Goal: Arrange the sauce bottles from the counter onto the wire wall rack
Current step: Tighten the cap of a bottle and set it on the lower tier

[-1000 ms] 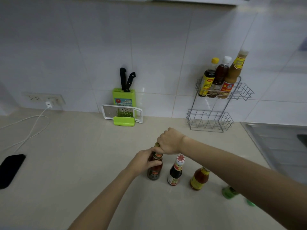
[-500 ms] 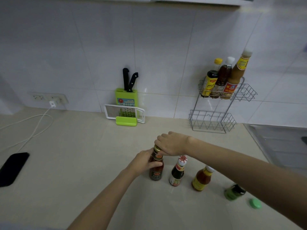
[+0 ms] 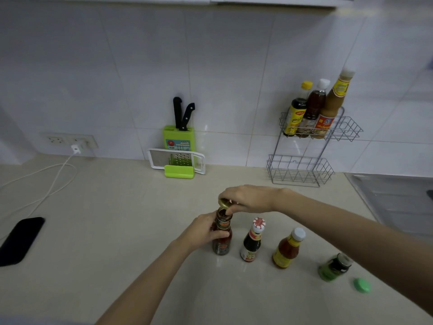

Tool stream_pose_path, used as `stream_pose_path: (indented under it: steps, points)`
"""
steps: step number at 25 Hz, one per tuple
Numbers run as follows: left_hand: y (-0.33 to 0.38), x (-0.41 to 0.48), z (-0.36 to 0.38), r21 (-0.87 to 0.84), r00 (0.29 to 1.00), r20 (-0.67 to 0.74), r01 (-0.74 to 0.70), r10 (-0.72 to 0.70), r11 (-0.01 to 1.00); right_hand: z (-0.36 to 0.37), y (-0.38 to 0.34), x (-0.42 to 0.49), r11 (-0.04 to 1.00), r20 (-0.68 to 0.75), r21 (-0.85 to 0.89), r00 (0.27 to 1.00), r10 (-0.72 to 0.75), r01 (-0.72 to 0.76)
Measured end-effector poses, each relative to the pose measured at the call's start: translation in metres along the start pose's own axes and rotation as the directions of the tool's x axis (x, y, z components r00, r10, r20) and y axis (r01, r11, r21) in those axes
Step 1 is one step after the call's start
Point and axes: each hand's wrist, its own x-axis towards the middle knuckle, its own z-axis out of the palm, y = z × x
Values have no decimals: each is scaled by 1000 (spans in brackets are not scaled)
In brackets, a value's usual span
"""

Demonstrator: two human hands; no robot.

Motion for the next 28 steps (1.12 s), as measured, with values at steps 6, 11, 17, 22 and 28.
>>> stream_pose_path:
  steps: [6,11,17,22,28]
  points:
    - [4,-1,-1,17,1000,-10,2,-1,1000,8,-6,-6,979,-15,-204,1000,-14,10]
    - [0,-1,0,-3,1000,-11,11,-11,1000,10,-15,-2,921,-60,-388,996,-68,40]
    - [4,-1,-2,47,1000,-18,-11,12,999,19,-17,3,917,-113,-398,993,-29,-18]
    - [1,1,-1,61,1000,-15,-14,14,998,26,-24,6,907,-140,-397,986,91,-139]
    - [-1,1,0,35,1000,-4,-23,23,999,15,-26,16,897,-115,-421,989,93,-133]
